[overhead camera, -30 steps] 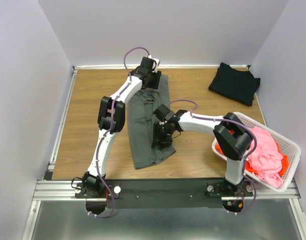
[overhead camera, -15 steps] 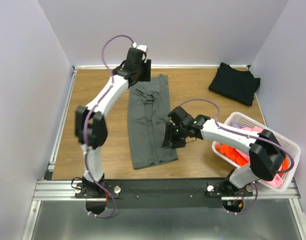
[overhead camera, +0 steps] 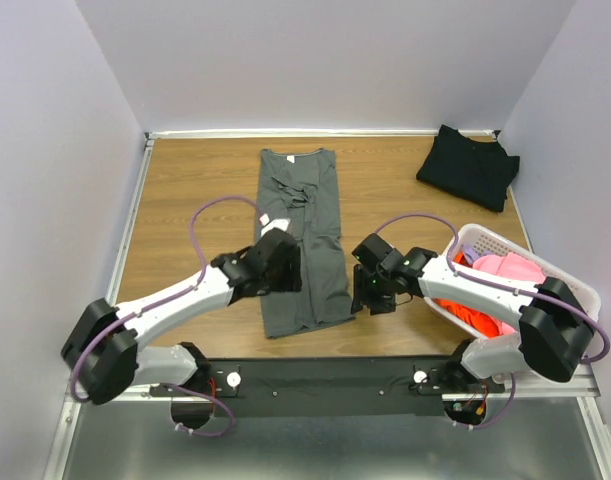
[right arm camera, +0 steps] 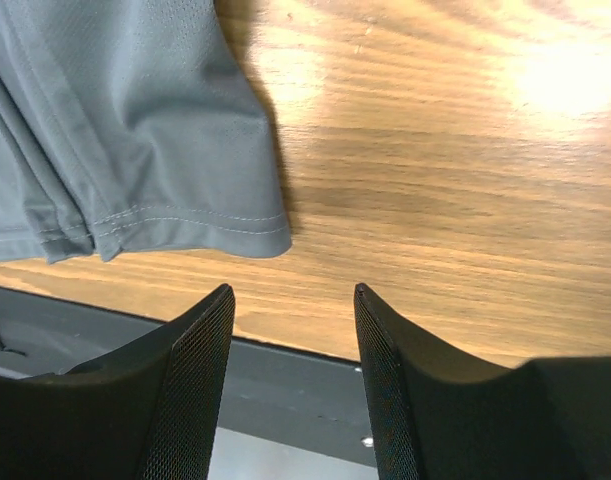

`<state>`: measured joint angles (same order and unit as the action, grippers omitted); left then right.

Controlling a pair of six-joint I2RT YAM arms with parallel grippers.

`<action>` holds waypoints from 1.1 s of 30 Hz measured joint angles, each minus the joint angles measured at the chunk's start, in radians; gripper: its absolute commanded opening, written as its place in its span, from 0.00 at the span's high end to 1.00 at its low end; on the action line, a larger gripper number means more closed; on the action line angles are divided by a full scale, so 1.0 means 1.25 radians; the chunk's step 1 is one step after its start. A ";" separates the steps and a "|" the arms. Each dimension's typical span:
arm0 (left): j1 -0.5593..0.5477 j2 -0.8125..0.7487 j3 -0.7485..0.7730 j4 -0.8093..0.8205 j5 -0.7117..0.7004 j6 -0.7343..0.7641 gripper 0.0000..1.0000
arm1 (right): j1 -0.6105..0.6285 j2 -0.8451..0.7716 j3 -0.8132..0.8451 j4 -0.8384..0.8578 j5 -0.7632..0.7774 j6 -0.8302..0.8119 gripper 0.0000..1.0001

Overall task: Fold and stack the t-shirts
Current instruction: Fold the tshirt

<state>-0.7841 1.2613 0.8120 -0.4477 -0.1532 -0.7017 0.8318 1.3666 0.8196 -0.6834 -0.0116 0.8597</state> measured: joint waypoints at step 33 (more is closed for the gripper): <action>-0.097 -0.226 -0.169 -0.123 0.015 -0.284 0.34 | 0.000 0.143 0.002 0.124 -0.031 -0.036 0.79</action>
<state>-0.9054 0.9794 0.6010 -0.6010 -0.1341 -1.0573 0.8322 1.5459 0.8215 -0.5285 -0.0509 0.8146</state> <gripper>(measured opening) 0.661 0.300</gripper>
